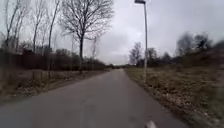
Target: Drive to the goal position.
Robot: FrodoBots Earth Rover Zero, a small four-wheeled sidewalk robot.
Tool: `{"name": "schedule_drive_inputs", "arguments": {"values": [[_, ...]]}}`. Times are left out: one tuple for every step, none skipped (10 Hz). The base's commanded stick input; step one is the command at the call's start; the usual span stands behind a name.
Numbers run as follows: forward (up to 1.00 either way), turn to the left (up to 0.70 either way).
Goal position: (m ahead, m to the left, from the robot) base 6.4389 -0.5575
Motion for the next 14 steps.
{"name": "schedule_drive_inputs", "arguments": {"values": [[1.00,0.00],[1.00,0.00],[1.00,0.00],[1.00,0.00],[1.00,-0.01],[1.00,-0.03],[1.00,-0.15],[1.00,-0.40],[1.00,-0.34],[1.00,-0.28],[1.00,-0.23],[0.99,-0.17],[0.99,-0.11],[0.99,-0.05]]}}
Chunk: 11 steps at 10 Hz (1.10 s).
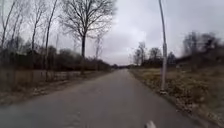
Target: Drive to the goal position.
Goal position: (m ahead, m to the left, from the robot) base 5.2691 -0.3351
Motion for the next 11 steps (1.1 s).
{"name": "schedule_drive_inputs", "arguments": {"values": [[0.99,0.00],[0.99,0.00],[0.98,0.00],[0.98,0.00],[0.98,0.00],[0.98,-0.02],[0.98,-0.06],[0.98,-0.26],[0.98,-0.38],[0.98,-0.12],[0.98,0.00]]}}
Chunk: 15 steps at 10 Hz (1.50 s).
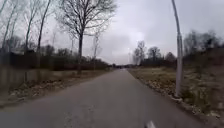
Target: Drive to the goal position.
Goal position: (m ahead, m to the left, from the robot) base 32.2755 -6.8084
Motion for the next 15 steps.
{"name": "schedule_drive_inputs", "arguments": {"values": [[0.98,0.00],[0.98,0.00],[0.98,0.00],[0.98,0.00],[0.98,0.00],[0.98,-0.01],[0.98,-0.07],[0.98,-0.39],[0.98,-0.39],[0.98,-0.39],[0.98,-0.38],[0.98,-0.20],[0.98,0.00],[0.98,0.00],[0.98,0.00]]}}
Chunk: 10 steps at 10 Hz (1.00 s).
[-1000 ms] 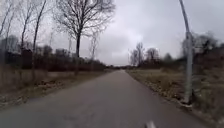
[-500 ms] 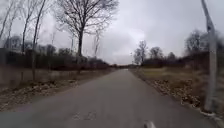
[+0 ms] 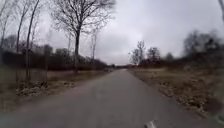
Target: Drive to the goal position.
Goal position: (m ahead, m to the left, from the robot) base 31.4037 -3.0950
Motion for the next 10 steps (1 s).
{"name": "schedule_drive_inputs", "arguments": {"values": [[0.98,0.00],[0.98,-0.28],[0.98,-0.39],[0.98,-0.39],[0.98,-0.39],[0.98,-0.39],[0.98,-0.39],[0.98,-0.39],[0.98,-0.39],[0.98,-0.39]]}}
